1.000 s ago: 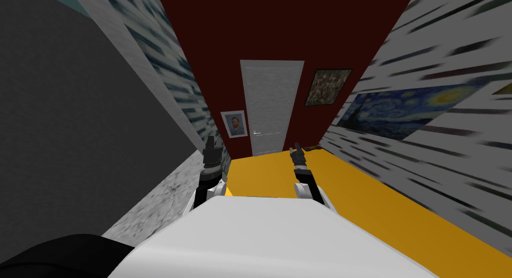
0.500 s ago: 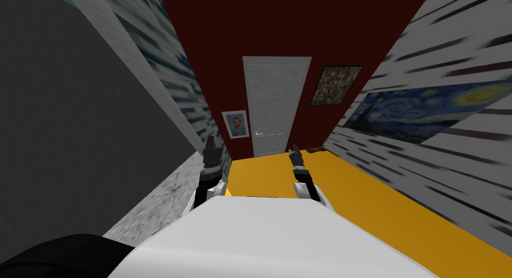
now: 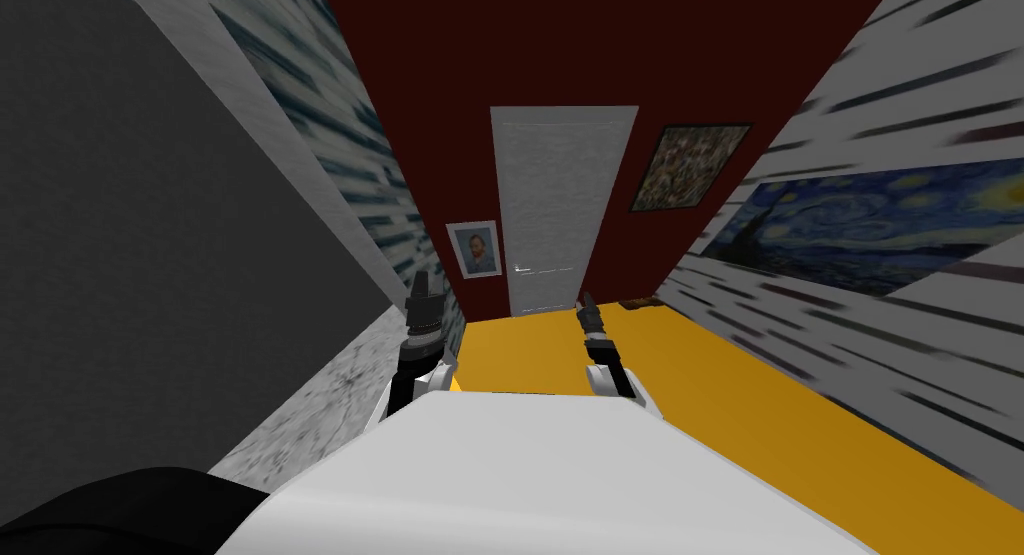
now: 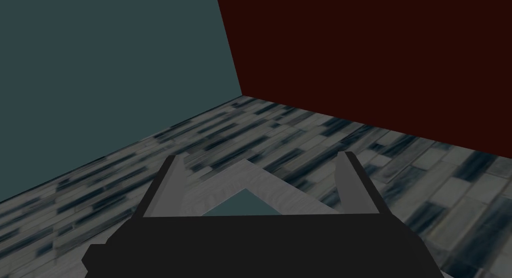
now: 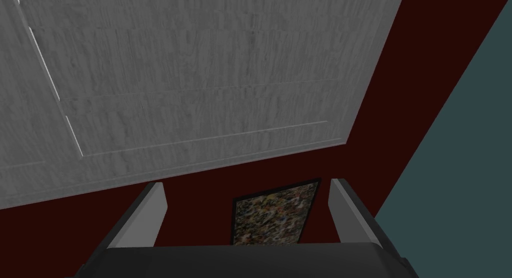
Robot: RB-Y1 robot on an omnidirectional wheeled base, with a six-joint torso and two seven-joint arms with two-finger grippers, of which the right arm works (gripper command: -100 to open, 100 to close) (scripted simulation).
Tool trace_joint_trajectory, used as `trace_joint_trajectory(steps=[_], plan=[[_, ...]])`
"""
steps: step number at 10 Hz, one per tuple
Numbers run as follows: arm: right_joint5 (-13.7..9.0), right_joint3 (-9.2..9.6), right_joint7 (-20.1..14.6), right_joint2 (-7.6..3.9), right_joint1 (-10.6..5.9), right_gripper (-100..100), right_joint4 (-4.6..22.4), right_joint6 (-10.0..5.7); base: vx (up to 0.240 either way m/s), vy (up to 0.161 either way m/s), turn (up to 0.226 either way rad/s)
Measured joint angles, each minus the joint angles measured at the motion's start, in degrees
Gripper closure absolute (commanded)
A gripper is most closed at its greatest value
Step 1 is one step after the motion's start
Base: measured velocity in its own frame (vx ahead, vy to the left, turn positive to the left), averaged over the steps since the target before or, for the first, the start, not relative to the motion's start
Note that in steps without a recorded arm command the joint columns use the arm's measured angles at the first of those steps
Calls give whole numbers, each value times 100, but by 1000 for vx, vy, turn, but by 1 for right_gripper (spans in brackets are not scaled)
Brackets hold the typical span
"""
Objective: Pull the door open
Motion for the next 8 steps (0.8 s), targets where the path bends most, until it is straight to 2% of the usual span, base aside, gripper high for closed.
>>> trace_joint_trajectory(steps=[8], plan=[[145,-116,-204,-147,-454,-100,1259,-383,107,54,40]])
